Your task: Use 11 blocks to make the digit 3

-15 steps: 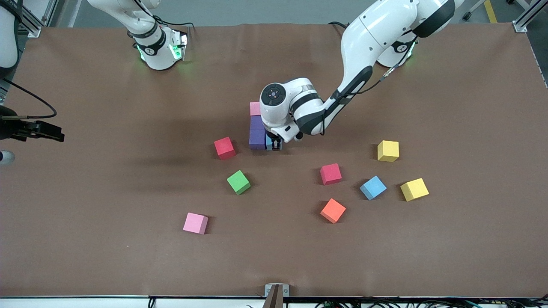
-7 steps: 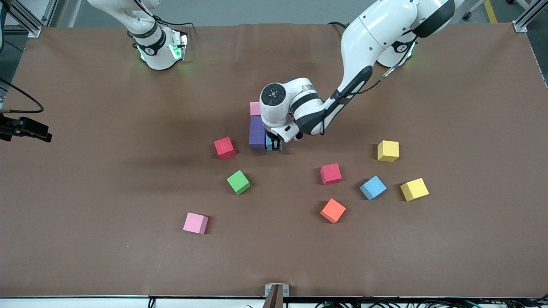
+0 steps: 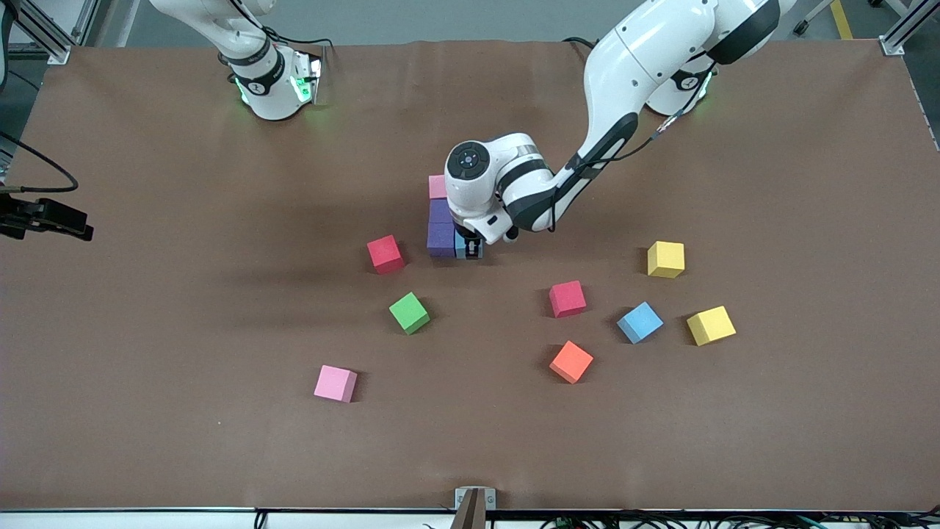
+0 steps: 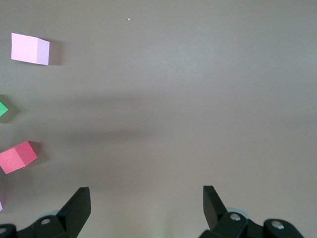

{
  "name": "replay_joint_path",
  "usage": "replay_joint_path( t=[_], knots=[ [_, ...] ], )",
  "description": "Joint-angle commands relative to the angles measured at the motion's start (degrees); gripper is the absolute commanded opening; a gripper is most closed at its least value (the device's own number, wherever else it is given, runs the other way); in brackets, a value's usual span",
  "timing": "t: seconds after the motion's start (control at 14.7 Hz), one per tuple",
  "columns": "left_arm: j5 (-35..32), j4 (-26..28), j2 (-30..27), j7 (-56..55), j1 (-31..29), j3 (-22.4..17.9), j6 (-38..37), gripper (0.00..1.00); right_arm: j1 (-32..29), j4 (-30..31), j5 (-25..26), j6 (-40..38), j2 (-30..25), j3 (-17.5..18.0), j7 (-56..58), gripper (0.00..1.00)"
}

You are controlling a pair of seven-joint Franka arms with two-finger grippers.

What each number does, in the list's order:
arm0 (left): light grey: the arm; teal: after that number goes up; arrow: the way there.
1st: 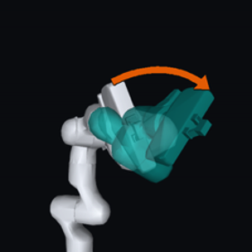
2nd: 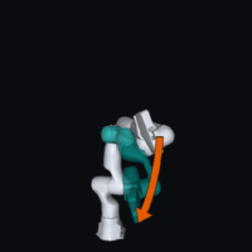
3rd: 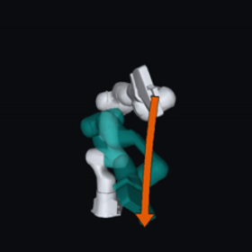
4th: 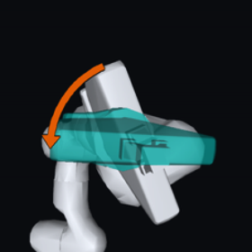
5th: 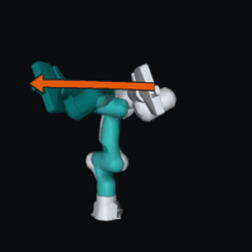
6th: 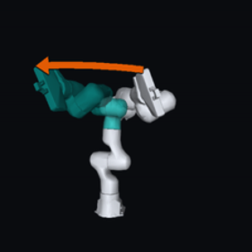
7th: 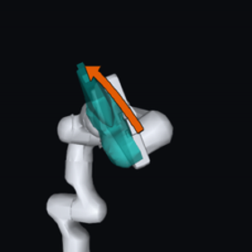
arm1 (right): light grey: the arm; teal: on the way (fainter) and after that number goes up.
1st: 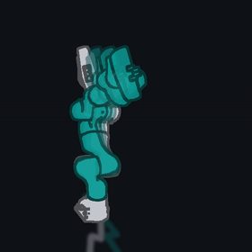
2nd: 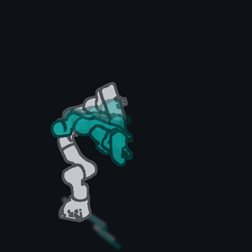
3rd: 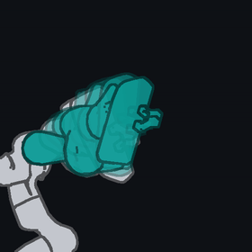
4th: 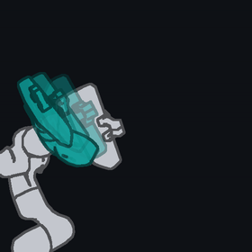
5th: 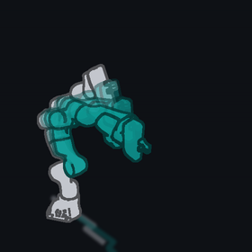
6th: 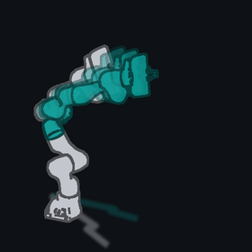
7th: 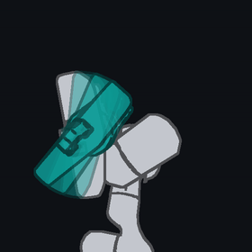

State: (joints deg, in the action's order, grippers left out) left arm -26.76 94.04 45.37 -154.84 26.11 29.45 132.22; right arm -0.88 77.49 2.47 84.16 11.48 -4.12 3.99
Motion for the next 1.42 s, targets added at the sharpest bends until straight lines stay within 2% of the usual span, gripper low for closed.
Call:
replay_joint_path(
  t=[0.0,0.07,0.14,0.2,0.47,0.61,0.88,1.02,1.22,1.36],
  knots=[
    [-1.7,0.1,0.5,-0.6,0.9,-1.1,1.9,0.41,0.0,0.0,-1.3,-0.2,-0.4,0.3,-0.4,1.0],
    [-2.3,0.1,0.3,-0.6,0.5,-1.1,2.0,0.51,0.0,0.0,-1.3,0.0,-0.3,0.3,-0.4,1.0],
    [-2.9,0.1,0.1,-0.6,0.1,-1.1,1.9,0.81,-0.1,0.0,-1.5,-0.2,-0.4,0.3,-0.4,1.0],
    [-2.9,0.2,-0.1,-0.6,0.1,-1.1,1.8,1.0,-0.2,0.0,-1.7,-0.2,-0.4,0.3,-0.4,1.0],
    [-2.1,0.7,-2.2,2.7,-0.4,-0.8,0.9,1.0,-0.5,0.0,-5.6,-0.1,-0.6,-0.1,-0.2,1.0],
    [-2.1,1.5,-3.5,3.1,-0.5,-0.5,-0.2,1.0,-0.4,0.0,-4.9,-0.2,-0.6,0.1,-0.1,1.0],
    [-0.1,7.2,-9.2,7.7,-2.0,-0.1,-0.5,1.0,0.3,0.0,-4.9,-0.2,-0.6,0.3,-0.7,1.0],
    [2.9,9.5,-12.5,15.3,-4.0,0.5,-0.5,1.0,0.3,0.0,-5.0,0.0,-0.7,0.1,-0.7,1.0],
    [3.4,8.7,-13.8,27.9,-7.1,0.5,-5.6,1.0,-0.4,0.0,-5.3,-0.4,-1.5,-0.4,-0.7,1.0],
    [3.5,8.2,-14.0,35.4,-11.3,0.8,-5.9,1.0,-0.6,0.0,-4.9,-0.3,-1.6,-0.4,-0.7,1.0]
  ],
)
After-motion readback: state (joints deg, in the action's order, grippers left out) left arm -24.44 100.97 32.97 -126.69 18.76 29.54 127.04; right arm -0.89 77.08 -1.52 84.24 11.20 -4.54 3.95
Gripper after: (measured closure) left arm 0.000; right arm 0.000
